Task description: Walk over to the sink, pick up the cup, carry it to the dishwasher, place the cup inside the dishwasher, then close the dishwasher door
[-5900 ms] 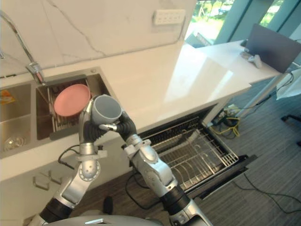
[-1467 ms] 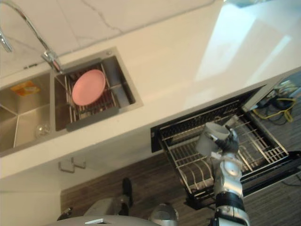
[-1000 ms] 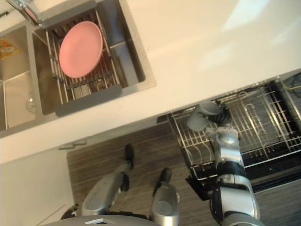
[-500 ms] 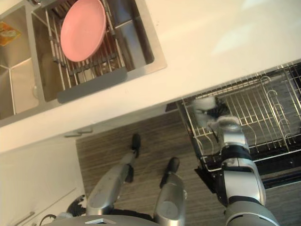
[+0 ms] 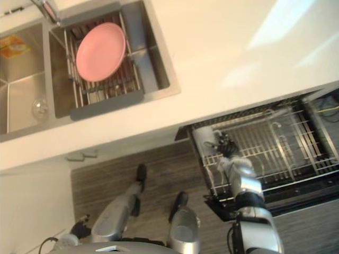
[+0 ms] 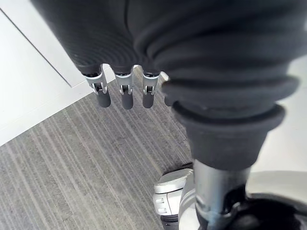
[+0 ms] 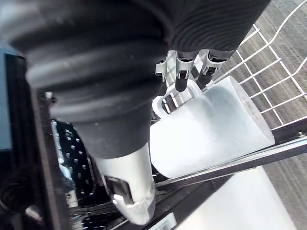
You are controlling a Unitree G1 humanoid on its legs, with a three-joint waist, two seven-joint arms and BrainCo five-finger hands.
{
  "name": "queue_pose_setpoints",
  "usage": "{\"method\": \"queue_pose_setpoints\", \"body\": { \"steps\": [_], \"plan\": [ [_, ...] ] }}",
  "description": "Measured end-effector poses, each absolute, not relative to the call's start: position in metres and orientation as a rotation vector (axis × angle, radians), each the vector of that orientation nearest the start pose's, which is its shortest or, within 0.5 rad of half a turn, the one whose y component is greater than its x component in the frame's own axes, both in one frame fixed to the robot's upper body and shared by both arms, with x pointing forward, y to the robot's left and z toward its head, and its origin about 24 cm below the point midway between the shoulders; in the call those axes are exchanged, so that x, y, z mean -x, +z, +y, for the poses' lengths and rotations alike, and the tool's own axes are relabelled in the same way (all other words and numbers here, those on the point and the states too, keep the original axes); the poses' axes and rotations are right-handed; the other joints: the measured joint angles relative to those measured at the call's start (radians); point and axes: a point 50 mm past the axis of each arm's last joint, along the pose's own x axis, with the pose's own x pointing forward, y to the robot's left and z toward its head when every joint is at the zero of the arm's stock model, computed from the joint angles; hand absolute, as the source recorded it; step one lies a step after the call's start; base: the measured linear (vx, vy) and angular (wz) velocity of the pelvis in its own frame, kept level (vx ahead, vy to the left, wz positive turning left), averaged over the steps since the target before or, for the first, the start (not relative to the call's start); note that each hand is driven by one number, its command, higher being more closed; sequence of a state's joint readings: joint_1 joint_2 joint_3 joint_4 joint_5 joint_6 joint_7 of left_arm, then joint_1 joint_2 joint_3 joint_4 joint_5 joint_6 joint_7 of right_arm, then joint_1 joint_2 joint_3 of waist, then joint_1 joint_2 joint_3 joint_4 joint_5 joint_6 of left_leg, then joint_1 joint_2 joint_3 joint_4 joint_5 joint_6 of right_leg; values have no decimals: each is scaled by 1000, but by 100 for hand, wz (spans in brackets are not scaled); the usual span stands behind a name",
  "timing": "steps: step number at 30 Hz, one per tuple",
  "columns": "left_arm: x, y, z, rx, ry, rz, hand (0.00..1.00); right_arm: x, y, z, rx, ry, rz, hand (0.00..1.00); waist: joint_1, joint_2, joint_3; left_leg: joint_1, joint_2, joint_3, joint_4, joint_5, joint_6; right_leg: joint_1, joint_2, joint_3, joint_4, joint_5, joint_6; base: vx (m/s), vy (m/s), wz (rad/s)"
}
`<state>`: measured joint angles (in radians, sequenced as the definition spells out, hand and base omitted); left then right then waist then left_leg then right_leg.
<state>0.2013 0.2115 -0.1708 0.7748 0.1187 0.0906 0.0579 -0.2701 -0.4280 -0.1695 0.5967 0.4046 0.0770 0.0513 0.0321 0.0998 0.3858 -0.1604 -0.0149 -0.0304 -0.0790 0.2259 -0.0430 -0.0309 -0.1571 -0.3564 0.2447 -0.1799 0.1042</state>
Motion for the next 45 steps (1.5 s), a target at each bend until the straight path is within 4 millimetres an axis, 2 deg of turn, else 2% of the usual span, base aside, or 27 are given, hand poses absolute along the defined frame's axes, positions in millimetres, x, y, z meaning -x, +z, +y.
{"method": "queue_pose_setpoints", "body": {
  "steps": [3,6,11,14,18,21,23,27,30,33,35,36,39,40,42,45],
  "plan": [
    [-85,-146,218,-378,6,1097,0,-268,5,-286,-84,-295,281,0,-6,-34,-64,41,4,41,-5,-27,16,39,7,34,-43,12,4,55,-42,-37],
    [-80,-147,223,-367,37,1120,0,-255,3,-294,-101,-360,258,0,-15,-50,-111,85,6,87,-6,-53,28,77,10,72,-86,29,9,45,-18,-45],
    [-78,-147,226,-359,55,1135,0,-243,10,-304,-100,-388,218,0,-50,-69,-151,136,6,137,-6,-76,34,125,10,113,-138,53,15,43,-4,-33],
    [-77,-147,229,-366,62,1144,0,-239,14,-309,-113,-398,195,0,-60,-82,-170,158,6,154,-7,-81,38,148,11,127,-160,63,17,30,-7,-18],
    [-75,-147,229,-353,77,1150,0,-245,50,-294,-191,-296,24,0,-74,-86,-177,179,7,166,-7,-88,38,172,12,136,-180,73,19,18,-7,-10],
    [-72,-149,227,-251,132,1162,0,-248,89,-266,-373,-128,-211,0,-82,-94,-202,179,8,169,-7,-94,36,174,14,139,-193,74,18,5,-6,-3],
    [-68,-151,224,-168,166,1175,0,-245,107,-254,-412,-65,-335,0,-82,-103,-212,182,9,169,-7,-96,39,183,15,136,-197,78,16,40,-13,2],
    [-62,-154,221,-57,198,1189,0,-238,138,-249,-370,-21,-560,0,-62,-122,-238,173,6,164,-7,-103,35,187,14,129,-207,81,15,41,-8,4],
    [-62,-155,218,-18,196,1187,0,-236,164,-242,-344,13,-707,0,-64,-123,-257,157,0,136,-8,-97,41,188,11,100,-211,81,15,12,-10,24],
    [-61,-156,217,7,192,1195,0,-246,180,-229,-303,76,-741,0,-54,-123,-275,144,-4,112,-8,-99,46,202,11,58,-226,86,16,-22,-9,39],
    [-61,-157,216,17,194,1202,0,-252,183,-216,-264,112,-719,0,-40,-123,-282,141,-4,113,-8,-96,47,214,10,33,-231,86,16,-17,-23,42],
    [-61,-158,216,27,199,1206,0,-257,182,-206,-244,141,-684,0,-32,-125,-287,137,-5,111,-8,-92,50,222,10,13,-235,86,16,-19,-30,42],
    [-61,-158,217,50,218,1204,0,-269,173,-191,-164,150,-586,0,-5,-128,-290,125,-12,85,-7,-80,55,233,10,-30,-238,86,16,-24,-22,41],
    [-61,-158,217,50,219,1206,0,-272,170,-191,-131,138,-567,0,-2,-129,-289,124,-14,81,-7,-78,56,238,10,-41,-239,86,16,-21,-11,39],
    [-55,-160,217,95,263,1229,0,-285,164,-188,14,102,-499,0,21,-134,-292,123,-17,81,-7,-76,58,247,9,-59,-239,85,16,-42,-12,26],
    [-46,-162,220,155,328,1261,0,-296,168,-184,202,90,-484,0,26,-140,-293,117,-20,75,-7,-68,61,258,9,-89,-239,84,18,-54,-17,29]
  ]
}}
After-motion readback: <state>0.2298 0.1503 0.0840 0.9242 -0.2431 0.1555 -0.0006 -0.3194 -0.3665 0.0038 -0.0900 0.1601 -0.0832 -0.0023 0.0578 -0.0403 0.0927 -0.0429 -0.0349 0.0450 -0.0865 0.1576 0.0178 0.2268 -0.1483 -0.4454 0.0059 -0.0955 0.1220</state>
